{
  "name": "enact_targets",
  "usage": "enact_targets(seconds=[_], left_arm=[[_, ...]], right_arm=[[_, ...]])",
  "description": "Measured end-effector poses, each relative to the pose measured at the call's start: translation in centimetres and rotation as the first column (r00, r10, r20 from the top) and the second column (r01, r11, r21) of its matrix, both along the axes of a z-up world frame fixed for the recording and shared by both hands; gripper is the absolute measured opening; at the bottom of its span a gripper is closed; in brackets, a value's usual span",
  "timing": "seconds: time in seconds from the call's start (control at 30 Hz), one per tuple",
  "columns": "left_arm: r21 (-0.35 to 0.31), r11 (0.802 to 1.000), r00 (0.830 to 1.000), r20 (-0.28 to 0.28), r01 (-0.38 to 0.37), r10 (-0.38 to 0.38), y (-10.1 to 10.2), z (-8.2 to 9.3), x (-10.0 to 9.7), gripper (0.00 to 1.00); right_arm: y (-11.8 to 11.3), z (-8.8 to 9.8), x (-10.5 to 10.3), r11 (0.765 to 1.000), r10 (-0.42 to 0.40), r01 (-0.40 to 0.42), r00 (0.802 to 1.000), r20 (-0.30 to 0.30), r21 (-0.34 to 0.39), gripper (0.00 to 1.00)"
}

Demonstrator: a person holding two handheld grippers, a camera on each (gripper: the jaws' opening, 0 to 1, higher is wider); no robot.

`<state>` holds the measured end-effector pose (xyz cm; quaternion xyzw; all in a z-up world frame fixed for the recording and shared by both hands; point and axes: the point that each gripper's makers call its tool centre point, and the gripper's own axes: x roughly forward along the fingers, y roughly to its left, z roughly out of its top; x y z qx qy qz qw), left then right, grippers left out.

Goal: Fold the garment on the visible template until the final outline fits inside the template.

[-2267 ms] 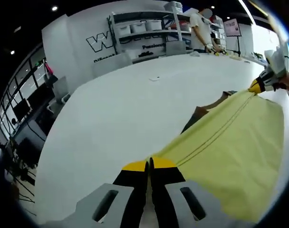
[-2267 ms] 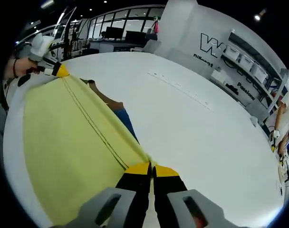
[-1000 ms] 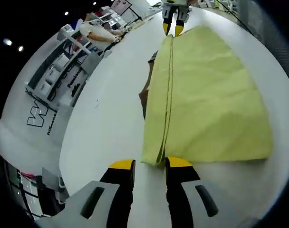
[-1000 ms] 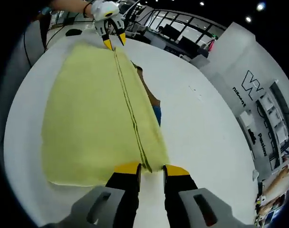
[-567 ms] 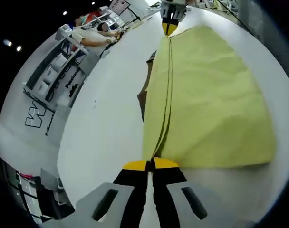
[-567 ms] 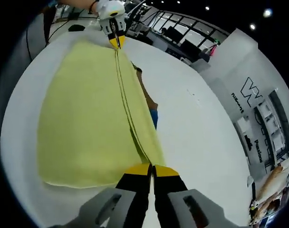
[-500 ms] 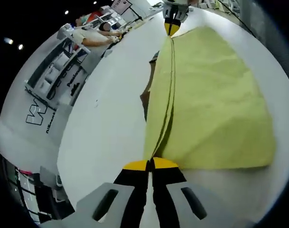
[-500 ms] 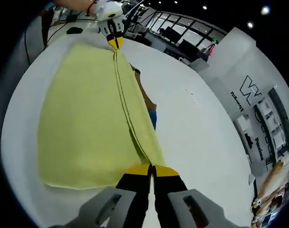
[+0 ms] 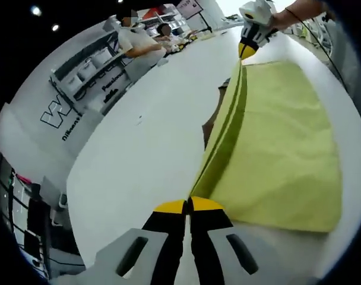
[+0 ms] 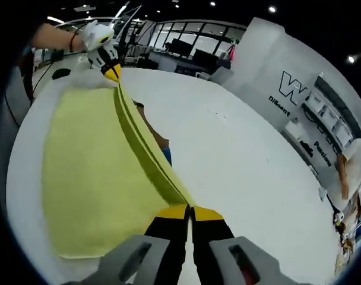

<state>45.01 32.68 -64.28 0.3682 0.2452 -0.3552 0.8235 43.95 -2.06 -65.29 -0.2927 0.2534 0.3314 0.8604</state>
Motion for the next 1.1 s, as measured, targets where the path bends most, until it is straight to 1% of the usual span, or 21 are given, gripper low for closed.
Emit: enact_targets(seconds=[0.03, 0.07, 0.1, 0.13, 0.17, 0.2, 0.23, 0.3, 0.33, 0.4, 0.47, 0.53, 0.67, 0.77, 0.97, 1.03, 1.07, 1.1], left_arm=[[-0.029, 0.999, 1.0, -0.008, -0.017, 0.017, -0.1, 0.1, 0.2, 0.02], [-0.046, 0.998, 0.999, -0.018, -0.034, 0.033, -0.1, 0.0, 0.3, 0.02], [-0.06, 0.997, 0.998, -0.035, -0.052, 0.049, 0.0, -0.1, 0.3, 0.02], [-0.092, 0.992, 0.995, -0.065, -0.087, 0.082, 0.0, -0.1, 0.4, 0.02], [-0.122, 0.985, 0.99, -0.085, -0.123, 0.113, 0.1, -0.2, 0.6, 0.02], [-0.135, 0.98, 0.987, -0.094, -0.143, 0.131, 0.2, -0.3, 0.8, 0.02], [-0.152, 0.975, 0.984, -0.105, -0.16, 0.145, 0.2, -0.4, 1.0, 0.02], [-0.179, 0.963, 0.974, -0.136, -0.203, 0.18, 0.3, -0.6, 1.2, 0.02], [-0.184, 0.96, 0.972, -0.141, -0.212, 0.188, 0.3, -0.6, 1.2, 0.02], [-0.214, 0.943, 0.961, -0.163, -0.257, 0.225, 0.3, -0.7, 1.6, 0.02], [-0.226, 0.931, 0.951, -0.184, -0.285, 0.247, 0.4, -0.9, 1.9, 0.03], [-0.232, 0.926, 0.947, -0.189, -0.299, 0.259, 0.4, -1.0, 2.3, 0.03], [-0.231, 0.921, 0.943, -0.193, -0.313, 0.272, 0.4, -1.2, 2.7, 0.03], [-0.237, 0.913, 0.936, -0.202, -0.331, 0.287, 0.5, -1.7, 3.3, 0.03], [-0.243, 0.903, 0.928, -0.215, -0.353, 0.305, 0.6, -2.1, 3.5, 0.03], [-0.239, 0.904, 0.928, -0.21, -0.354, 0.308, 0.6, -2.2, 3.6, 0.03], [-0.231, 0.905, 0.928, -0.197, -0.358, 0.317, 0.8, -2.2, 3.7, 0.04], [-0.215, 0.909, 0.931, -0.159, -0.358, 0.33, 1.2, -2.0, 4.0, 0.05]], right_arm=[[0.0, -0.2, 0.0, 0.999, -0.038, 0.039, 0.999, -0.029, 0.036, 0.0], [-0.1, -0.4, 0.2, 0.998, -0.051, 0.053, 0.998, -0.04, 0.045, 0.0], [-0.2, -0.4, 0.7, 0.993, -0.087, 0.09, 0.995, -0.048, 0.075, 0.0], [-0.2, -0.3, 0.8, 0.988, -0.109, 0.114, 0.993, -0.054, 0.1, 0.0], [-0.1, -0.3, 1.0, 0.978, -0.145, 0.155, 0.986, -0.08, 0.139, 0.0], [-0.1, -0.3, 1.1, 0.97, -0.168, 0.182, 0.981, -0.099, 0.16, 0.0], [-0.1, -0.4, 1.2, 0.957, -0.198, 0.219, 0.972, -0.124, 0.189, 0.0], [-0.1, -0.5, 1.6, 0.944, -0.228, 0.254, 0.963, -0.14, 0.212, 0.0], [-0.1, -0.5, 1.7, 0.94, -0.237, 0.265, 0.961, -0.145, 0.217, 0.0], [-0.1, -0.6, 1.9, 0.932, -0.255, 0.285, 0.955, -0.153, 0.224, 0.0], [0.0, -0.5, 2.1, 0.925, -0.268, 0.299, 0.951, -0.157, 0.235, 0.0], [0.0, -0.5, 2.4, 0.921, -0.279, 0.31, 0.948, -0.155, 0.237, 0.0], [0.0, -0.5, 2.8, 0.919, -0.291, 0.32, 0.945, -0.152, 0.232, 0.0], [-0.1, -0.6, 3.1, 0.917, -0.298, 0.327, 0.943, -0.152, 0.229, 0.0], [-0.1, -0.9, 3.4, 0.908, -0.314, 0.346, 0.936, -0.163, 0.236, 0.0], [-0.2, -1.0, 3.5, 0.907, -0.319, 0.351, 0.934, -0.164, 0.235, 0.0], [-0.4, -1.0, 3.6, 0.903, -0.333, 0.363, 0.929, -0.162, 0.228, 0.0], [-1.0, -1.2, 3.7, 0.898, -0.362, 0.39, 0.918, -0.159, 0.204, 0.01]])
